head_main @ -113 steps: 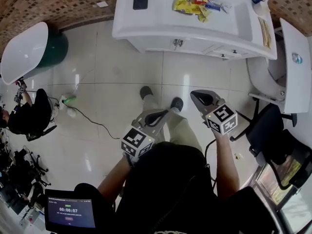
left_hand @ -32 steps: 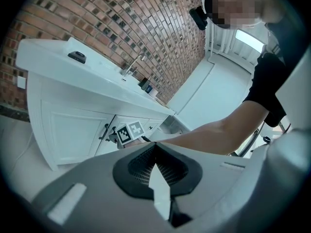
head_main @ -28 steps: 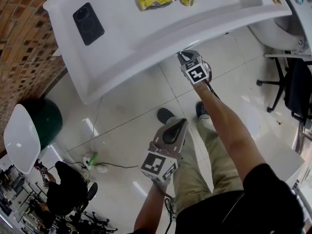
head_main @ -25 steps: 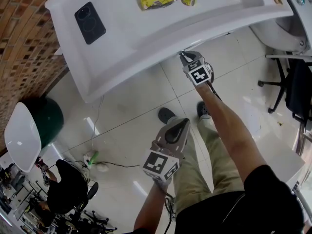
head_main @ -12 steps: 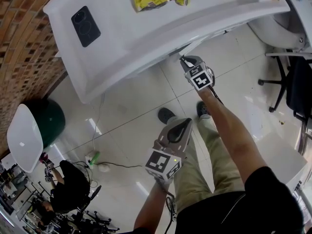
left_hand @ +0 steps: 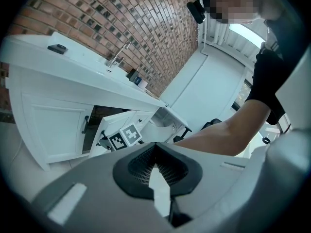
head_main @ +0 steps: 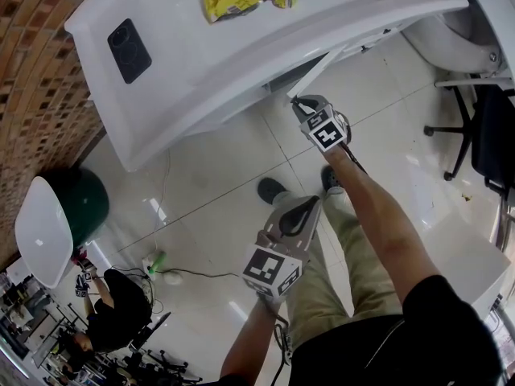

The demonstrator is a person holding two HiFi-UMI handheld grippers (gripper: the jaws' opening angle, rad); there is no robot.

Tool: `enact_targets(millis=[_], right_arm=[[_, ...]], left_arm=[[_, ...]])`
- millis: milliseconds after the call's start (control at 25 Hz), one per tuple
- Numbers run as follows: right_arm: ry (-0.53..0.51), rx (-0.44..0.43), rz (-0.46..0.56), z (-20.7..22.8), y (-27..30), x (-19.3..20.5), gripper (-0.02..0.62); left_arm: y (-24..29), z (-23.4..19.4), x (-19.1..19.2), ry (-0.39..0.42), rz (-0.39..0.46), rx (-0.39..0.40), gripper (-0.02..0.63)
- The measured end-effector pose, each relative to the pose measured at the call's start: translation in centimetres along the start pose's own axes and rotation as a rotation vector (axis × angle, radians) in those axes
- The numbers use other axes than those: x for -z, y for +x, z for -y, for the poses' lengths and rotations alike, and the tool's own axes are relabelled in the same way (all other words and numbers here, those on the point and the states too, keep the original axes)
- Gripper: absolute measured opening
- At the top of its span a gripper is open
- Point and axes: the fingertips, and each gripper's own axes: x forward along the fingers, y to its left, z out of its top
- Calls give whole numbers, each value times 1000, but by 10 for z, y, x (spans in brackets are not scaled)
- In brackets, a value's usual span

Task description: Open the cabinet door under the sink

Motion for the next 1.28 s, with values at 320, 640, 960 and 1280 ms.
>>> enact_targets(millis=[320, 640, 960, 1280], right_arm=[[-3, -21, 0, -2, -15, 16, 41], [-1, -40, 3, 0, -32, 37, 43], [1, -58, 5, 3, -51, 58, 44], [21, -53, 10, 14, -72, 82, 44]], left_arm=[[12, 18, 9, 16, -18, 3, 15], [28, 38, 21, 28, -34, 17, 15], [46, 60, 31, 42, -55, 37, 15], [63, 80, 37, 55, -72, 54, 15]])
